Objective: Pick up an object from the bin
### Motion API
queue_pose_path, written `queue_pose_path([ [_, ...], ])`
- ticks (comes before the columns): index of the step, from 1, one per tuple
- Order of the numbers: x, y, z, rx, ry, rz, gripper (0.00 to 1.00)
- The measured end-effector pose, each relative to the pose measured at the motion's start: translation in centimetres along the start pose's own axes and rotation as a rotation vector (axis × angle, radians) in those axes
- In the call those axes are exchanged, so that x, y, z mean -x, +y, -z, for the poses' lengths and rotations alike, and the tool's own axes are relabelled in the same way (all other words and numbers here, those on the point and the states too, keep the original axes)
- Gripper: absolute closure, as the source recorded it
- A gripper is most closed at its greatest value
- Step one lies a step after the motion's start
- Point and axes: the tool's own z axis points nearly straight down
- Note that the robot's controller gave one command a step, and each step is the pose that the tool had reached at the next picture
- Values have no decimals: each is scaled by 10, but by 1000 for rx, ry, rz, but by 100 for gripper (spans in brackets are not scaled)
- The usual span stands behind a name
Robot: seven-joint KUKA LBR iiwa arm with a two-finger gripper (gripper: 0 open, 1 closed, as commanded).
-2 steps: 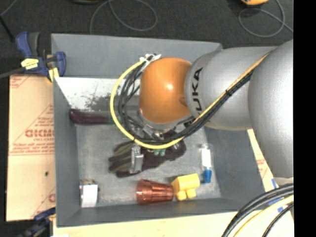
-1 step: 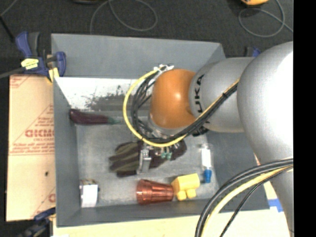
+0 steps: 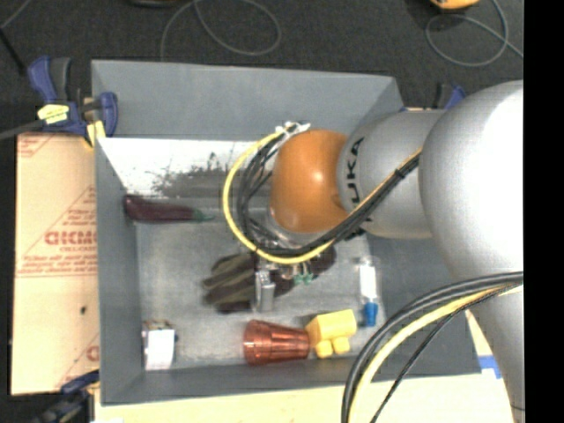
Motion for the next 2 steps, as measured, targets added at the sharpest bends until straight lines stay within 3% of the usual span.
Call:
queue_pose_path([
  [1,11,-1,5,4,-5,-88,0],
  [2,5,0,5,1,-13,0,100],
])
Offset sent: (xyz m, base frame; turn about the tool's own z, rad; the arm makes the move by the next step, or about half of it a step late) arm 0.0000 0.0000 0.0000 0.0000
